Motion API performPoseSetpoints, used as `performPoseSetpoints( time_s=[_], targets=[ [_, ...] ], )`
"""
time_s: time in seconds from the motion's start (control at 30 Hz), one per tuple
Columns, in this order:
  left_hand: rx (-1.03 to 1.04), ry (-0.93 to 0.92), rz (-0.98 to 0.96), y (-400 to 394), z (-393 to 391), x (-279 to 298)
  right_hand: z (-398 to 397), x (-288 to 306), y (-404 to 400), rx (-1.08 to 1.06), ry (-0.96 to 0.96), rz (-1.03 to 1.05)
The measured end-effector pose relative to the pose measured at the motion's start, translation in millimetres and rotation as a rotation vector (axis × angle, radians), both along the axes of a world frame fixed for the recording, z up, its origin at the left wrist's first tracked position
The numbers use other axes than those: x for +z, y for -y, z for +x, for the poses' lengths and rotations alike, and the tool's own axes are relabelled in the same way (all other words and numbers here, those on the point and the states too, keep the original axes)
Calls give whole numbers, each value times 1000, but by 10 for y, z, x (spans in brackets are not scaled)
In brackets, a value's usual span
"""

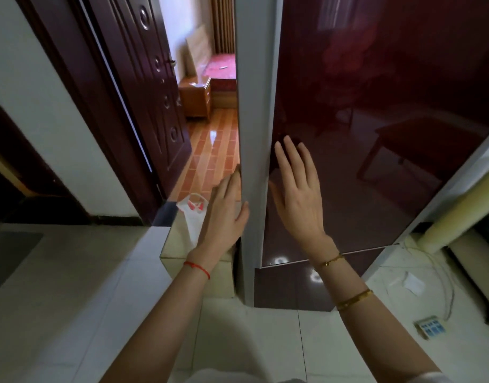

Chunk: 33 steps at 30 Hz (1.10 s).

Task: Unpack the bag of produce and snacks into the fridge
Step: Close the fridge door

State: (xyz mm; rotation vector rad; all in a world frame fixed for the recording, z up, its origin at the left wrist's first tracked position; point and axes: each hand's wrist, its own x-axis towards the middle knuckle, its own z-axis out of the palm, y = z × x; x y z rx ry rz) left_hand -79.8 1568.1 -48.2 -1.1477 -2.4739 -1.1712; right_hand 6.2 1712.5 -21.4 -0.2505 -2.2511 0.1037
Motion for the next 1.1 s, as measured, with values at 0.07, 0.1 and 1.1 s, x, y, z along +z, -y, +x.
performPoseSetpoints(
  time_s=[0.07, 0.1, 1.1],
  targets=[
    [-4, -10, -19, -56, -169, 2, -133, 13, -45, -48, 21, 13],
    [-8, -10, -27, -81, -240, 6, -195, 17, -69, -62, 32, 17],
    [-104, -72, -120, -282, -873, 38, -559, 97, -406, -88, 129, -114]
  ],
)
